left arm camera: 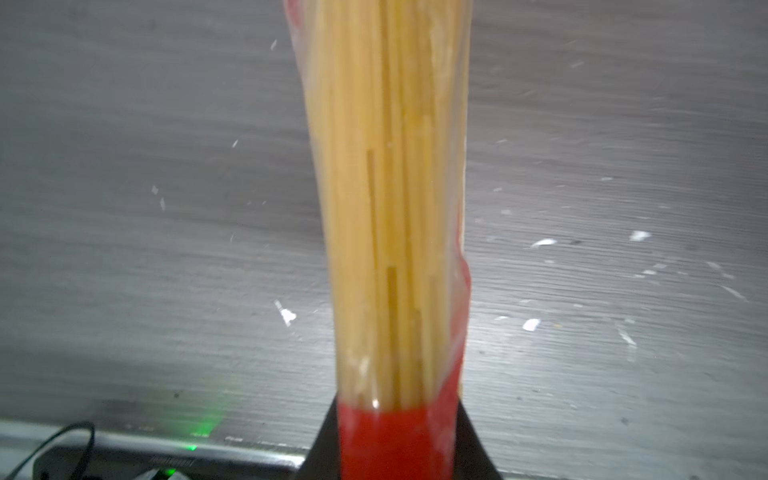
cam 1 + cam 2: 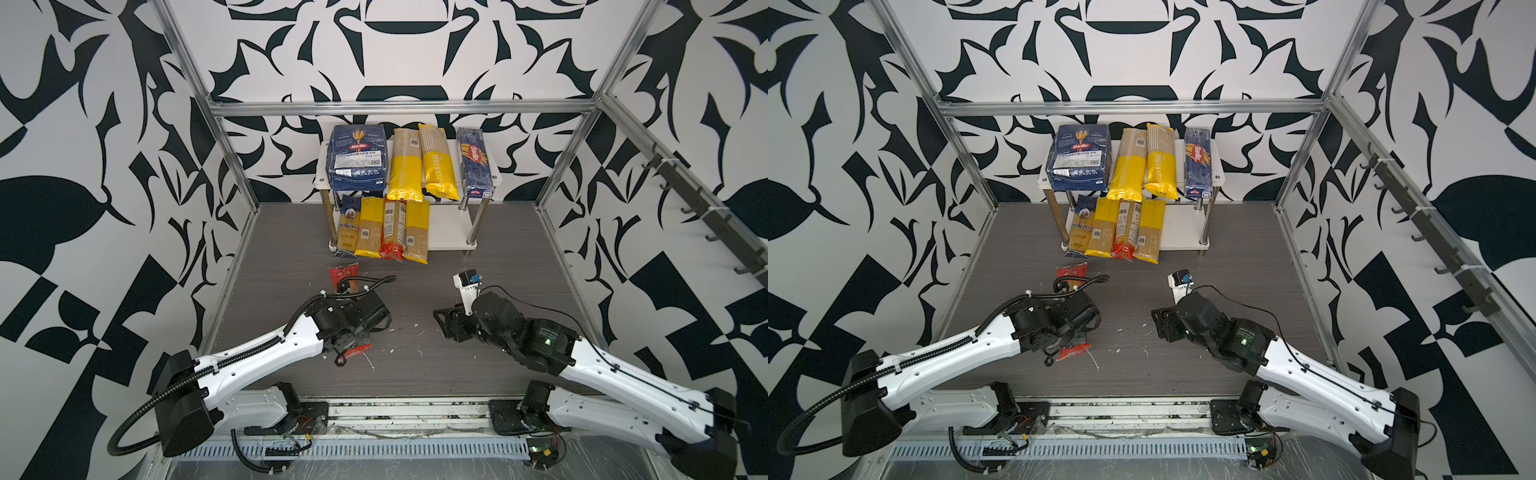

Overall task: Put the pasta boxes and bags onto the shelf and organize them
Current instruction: 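Carry the red bag toward the shelf with the left gripper while the right draws back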

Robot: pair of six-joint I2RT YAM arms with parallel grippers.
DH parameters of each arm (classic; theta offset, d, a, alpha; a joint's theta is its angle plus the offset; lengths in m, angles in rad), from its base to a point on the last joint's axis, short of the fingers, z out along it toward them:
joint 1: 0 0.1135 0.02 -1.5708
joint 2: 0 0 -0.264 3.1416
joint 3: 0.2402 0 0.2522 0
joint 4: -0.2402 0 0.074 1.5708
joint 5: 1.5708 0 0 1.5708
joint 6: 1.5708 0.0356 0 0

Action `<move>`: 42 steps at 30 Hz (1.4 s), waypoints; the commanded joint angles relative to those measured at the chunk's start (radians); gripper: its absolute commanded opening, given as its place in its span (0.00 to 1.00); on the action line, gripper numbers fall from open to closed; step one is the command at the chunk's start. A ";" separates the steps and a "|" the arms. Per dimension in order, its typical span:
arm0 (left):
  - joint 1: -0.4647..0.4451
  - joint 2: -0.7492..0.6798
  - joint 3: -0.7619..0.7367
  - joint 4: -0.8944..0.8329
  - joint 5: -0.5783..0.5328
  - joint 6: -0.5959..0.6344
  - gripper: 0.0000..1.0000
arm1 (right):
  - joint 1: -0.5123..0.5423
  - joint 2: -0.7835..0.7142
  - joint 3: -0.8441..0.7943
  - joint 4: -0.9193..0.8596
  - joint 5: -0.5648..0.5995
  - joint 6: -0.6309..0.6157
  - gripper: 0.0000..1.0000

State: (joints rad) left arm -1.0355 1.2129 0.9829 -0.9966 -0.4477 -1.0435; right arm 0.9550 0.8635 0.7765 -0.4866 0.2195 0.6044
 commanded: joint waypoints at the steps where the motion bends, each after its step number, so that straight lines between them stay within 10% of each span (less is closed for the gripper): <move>1: -0.027 0.025 0.087 -0.039 -0.134 0.033 0.00 | -0.005 -0.041 0.011 -0.033 0.059 0.016 0.71; 16: -0.018 0.308 0.379 0.235 -0.185 0.323 0.00 | -0.047 -0.201 0.035 -0.220 0.166 0.006 0.72; 42: 0.142 0.775 0.847 0.501 0.051 0.566 0.00 | -0.053 -0.429 0.119 -0.511 0.374 0.059 0.75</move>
State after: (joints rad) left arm -0.9066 1.9999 1.7569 -0.6102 -0.3759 -0.5030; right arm 0.9047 0.4366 0.8524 -0.9791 0.5449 0.6449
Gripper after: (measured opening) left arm 0.239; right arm 0.748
